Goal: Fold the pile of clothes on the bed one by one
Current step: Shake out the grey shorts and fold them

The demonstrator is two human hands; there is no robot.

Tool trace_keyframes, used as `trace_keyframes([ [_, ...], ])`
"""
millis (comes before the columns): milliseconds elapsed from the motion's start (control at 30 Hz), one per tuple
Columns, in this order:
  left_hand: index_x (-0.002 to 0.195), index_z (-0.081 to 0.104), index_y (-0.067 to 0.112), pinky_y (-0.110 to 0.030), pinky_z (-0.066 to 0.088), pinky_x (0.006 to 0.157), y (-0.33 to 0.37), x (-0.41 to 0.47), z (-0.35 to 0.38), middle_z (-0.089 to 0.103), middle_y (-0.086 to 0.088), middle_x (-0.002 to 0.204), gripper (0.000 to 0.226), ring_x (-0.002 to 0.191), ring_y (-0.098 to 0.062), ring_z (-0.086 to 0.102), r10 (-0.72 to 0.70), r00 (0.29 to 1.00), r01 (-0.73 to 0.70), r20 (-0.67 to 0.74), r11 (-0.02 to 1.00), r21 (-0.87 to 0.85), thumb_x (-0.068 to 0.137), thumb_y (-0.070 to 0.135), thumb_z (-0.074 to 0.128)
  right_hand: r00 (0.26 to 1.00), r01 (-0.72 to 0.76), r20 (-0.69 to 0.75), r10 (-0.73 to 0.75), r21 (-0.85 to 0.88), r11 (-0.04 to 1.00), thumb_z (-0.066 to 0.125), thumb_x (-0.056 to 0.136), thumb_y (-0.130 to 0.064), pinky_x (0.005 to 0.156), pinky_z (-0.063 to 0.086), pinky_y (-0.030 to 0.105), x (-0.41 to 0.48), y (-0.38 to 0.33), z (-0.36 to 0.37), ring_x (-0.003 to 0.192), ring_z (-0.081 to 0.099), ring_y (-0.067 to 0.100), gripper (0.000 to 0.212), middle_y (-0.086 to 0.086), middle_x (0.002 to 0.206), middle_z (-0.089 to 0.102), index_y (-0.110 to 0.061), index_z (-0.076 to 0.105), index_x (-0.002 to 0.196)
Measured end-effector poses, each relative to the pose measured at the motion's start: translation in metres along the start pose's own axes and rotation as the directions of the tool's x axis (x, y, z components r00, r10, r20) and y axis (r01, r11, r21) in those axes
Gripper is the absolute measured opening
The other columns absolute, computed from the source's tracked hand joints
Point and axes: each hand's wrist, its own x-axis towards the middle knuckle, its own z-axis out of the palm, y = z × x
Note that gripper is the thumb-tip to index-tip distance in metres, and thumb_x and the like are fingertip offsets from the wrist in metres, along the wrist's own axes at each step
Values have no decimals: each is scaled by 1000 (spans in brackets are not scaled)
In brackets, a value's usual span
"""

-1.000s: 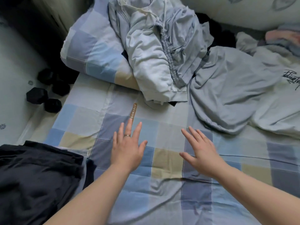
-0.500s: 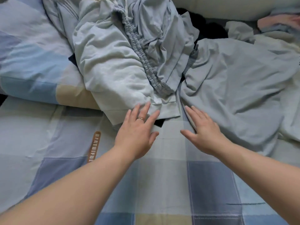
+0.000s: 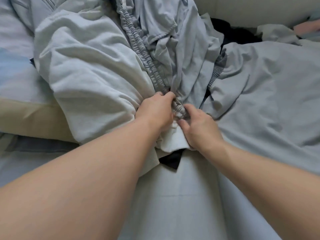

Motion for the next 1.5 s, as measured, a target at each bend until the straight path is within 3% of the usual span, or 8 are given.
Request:
trace_keyframes([
  [200, 121, 59, 24, -36, 42, 91, 9, 6, 10, 59, -4, 123, 31, 116, -29, 57, 13, 1000, -13, -8, 999, -39, 91, 14, 57, 992, -10, -123, 29, 150, 989, 48, 96, -12, 86, 37, 45, -2, 10, 6, 98, 56, 42, 5, 21, 104, 66, -11, 47, 101],
  [433, 127, 55, 16, -39, 45, 100, 32, -44, 4, 60, -9, 129, 34, 119, -31, 58, -70, 991, 95, 112, 966, -242, 94, 22, 60, 991, -117, 103, 85, 359, 926, 50, 98, -13, 85, 45, 35, -3, 22, -46, 102, 60, 26, 20, -2, 96, 67, -28, 63, 93],
  [567, 120, 62, 12, -34, 43, 104, 44, -95, -37, 66, -7, 125, 34, 119, -25, 58, -261, 918, 396, 298, 600, -695, 103, 38, 48, 986, 34, 154, -60, 168, 985, 56, 94, -19, 72, 46, 40, -83, 5, -90, 82, 56, 24, 8, -4, 78, 60, -19, 60, 87],
  [700, 111, 65, 12, -51, 58, 91, 59, -153, -87, 74, -10, 109, 34, 99, -30, 72, -304, 815, 562, 494, 202, -802, 95, 42, 64, 916, 266, 288, -278, 82, 961, 51, 83, -30, 79, 49, 45, -173, -25, -123, 96, 58, 20, 10, -12, 94, 64, -24, 59, 84],
  [833, 95, 68, 14, -52, 58, 91, 71, -227, -95, 74, -11, 104, 19, 97, -31, 72, -361, 699, 708, 618, 224, -670, 83, 2, 75, 852, 183, 473, -225, 134, 974, 54, 88, -29, 80, 47, 43, -266, -43, -152, 88, 53, 15, 12, -10, 83, 58, -21, 55, 79],
  [1133, 114, 57, 7, -43, 56, 76, 133, -412, -157, 68, -18, 109, 30, 85, -30, 65, -359, 377, 900, 854, -78, -430, 87, -3, 68, 859, -327, 488, 153, 294, 898, 64, 85, -24, 81, 51, 41, -429, -84, -266, 84, 64, 12, 10, -11, 86, 70, -31, 69, 90],
  [1300, 146, 38, 28, -39, 57, 80, 177, -449, -287, 59, -9, 127, 67, 101, -29, 65, -367, 561, 798, 742, 1, -603, 90, 5, 67, 907, -396, 337, 252, 482, 781, 57, 73, -39, 73, 48, 45, -460, -166, -374, 74, 59, 23, 19, 1, 75, 65, -25, 62, 85],
  [1500, 108, 71, 31, -29, 37, 109, 208, -468, -437, 46, 4, 139, 20, 131, -7, 44, -86, 863, 491, 498, 375, -786, 92, 39, 65, 957, -287, 197, 212, 548, 785, 65, 84, -22, 63, 40, 33, -455, -241, -510, 66, 50, 8, 5, -10, 70, 61, -19, 66, 81],
])
